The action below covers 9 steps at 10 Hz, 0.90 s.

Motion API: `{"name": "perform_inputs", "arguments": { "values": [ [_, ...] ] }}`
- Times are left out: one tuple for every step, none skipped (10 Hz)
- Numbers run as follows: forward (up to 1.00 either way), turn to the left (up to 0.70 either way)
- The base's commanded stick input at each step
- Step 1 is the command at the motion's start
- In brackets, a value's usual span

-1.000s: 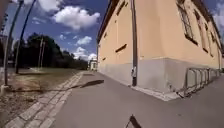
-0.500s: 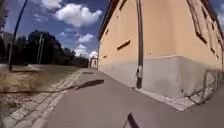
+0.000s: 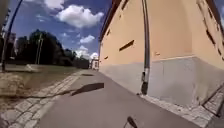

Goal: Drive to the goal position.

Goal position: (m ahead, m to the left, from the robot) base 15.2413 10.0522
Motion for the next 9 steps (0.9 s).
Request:
{"name": "perform_inputs", "arguments": {
  "values": [
    [0.85,0.34],
    [0.85,0.34],
    [0.85,0.34],
    [0.85,0.00],
    [0.85,0.00],
    [0.85,0.00],
    [0.85,0.00],
    [0.85,0.00],
    [0.85,0.00]
  ]
}}
